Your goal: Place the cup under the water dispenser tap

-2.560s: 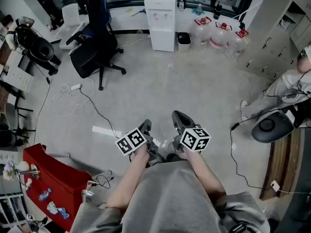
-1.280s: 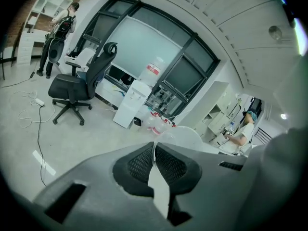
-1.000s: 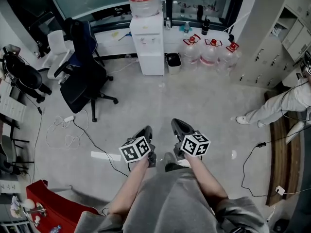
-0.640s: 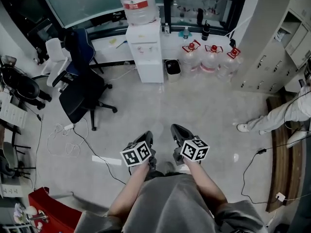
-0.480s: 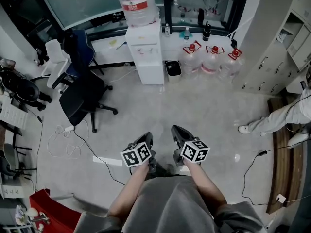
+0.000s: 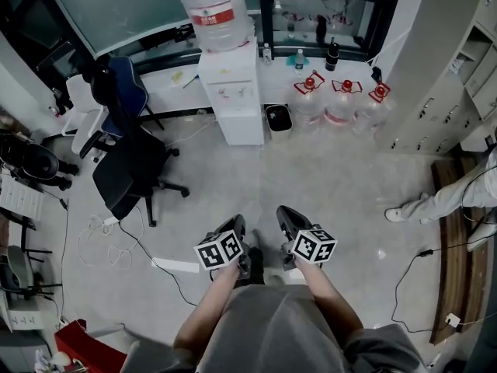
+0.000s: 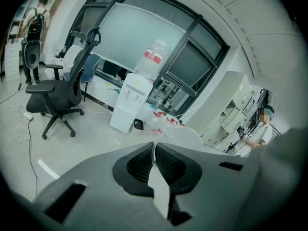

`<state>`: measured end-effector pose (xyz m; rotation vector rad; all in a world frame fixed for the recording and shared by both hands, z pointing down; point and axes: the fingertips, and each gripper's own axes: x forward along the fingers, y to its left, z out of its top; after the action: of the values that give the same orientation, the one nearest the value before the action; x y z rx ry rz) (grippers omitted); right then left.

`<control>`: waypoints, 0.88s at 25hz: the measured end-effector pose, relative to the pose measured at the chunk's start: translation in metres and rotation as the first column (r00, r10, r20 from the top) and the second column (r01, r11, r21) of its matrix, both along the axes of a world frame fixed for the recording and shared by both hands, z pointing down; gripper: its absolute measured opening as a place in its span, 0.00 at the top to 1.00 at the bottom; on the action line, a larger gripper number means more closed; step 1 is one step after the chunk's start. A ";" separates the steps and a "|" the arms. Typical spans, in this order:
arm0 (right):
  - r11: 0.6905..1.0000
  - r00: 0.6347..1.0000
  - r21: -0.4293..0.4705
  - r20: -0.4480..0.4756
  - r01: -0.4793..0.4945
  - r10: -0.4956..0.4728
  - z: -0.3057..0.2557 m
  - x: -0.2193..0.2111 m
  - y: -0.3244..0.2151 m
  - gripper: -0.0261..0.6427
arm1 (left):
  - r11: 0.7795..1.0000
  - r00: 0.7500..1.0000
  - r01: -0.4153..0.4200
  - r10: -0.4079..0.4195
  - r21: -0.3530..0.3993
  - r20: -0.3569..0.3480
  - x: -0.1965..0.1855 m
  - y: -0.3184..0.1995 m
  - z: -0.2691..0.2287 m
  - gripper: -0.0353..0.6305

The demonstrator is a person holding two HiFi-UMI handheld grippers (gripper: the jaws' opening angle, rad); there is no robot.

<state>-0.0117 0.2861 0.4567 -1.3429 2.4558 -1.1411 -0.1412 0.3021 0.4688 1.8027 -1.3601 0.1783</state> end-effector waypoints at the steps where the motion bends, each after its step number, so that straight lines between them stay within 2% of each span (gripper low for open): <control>1: 1.000 1.000 -0.003 -0.001 -0.002 0.002 -0.001 -0.003 -0.009 0.94 | 1.000 1.000 0.000 0.000 -0.004 -0.001 -0.004 -0.010 0.000 0.93; 14: 0.999 1.000 -0.037 -0.013 -0.028 0.027 0.010 -0.060 -0.134 0.94 | 0.999 1.000 -0.016 0.016 -0.043 0.000 -0.063 -0.138 0.014 0.93; 22: 0.997 0.998 -0.058 -0.033 -0.047 0.046 0.021 -0.081 -0.195 0.94 | 0.996 0.999 -0.042 0.042 -0.079 -0.008 -0.083 -0.201 0.028 0.93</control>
<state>-0.0923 0.0914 0.4774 -1.4369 2.4166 -1.1992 -0.2243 0.1012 0.4971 1.7648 -1.2933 0.2452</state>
